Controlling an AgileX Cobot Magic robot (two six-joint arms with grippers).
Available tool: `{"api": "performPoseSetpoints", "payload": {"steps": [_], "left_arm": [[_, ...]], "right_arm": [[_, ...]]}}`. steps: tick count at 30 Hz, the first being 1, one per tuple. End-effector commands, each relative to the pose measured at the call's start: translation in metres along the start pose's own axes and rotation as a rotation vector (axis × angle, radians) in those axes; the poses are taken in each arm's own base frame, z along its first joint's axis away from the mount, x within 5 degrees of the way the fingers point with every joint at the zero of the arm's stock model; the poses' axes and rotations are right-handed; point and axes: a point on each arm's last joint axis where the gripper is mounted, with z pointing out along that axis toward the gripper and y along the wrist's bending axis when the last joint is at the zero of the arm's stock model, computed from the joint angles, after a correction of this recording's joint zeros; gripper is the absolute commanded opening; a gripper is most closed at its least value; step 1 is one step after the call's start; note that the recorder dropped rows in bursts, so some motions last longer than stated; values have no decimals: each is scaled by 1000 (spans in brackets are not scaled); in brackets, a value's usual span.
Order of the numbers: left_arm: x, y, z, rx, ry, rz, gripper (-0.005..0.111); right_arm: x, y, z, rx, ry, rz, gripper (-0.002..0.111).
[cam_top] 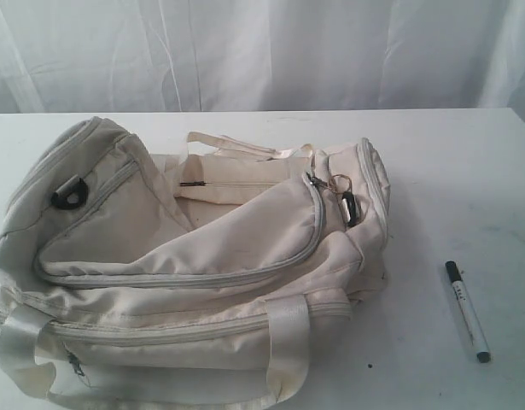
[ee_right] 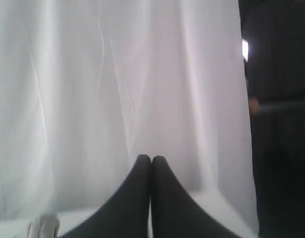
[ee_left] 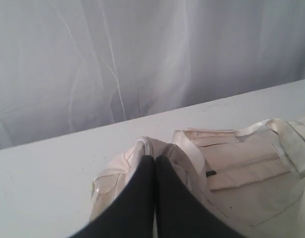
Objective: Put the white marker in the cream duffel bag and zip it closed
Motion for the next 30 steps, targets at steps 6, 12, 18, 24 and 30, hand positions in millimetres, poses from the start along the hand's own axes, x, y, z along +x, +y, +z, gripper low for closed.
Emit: {"api": "performPoseSetpoints", "payload": {"steps": [6, 12, 18, 24, 30], "left_arm": [[-12, 18, 64, 129, 236, -394, 0], [-3, 43, 95, 0, 272, -331, 0], [-1, 61, 105, -141, 258, -274, 0], [2, 66, 104, -172, 299, -87, 0], [20, 114, 77, -940, 169, -749, 0]], "right_arm": [[-54, -1, -14, 54, -570, -114, 0], [-119, -11, -19, 236, -810, -11, 0], [-174, -2, 28, 214, -744, 9, 0], [-162, -1, 77, 177, -501, 69, 0], [-139, -4, 108, 172, -383, 189, 0]]}}
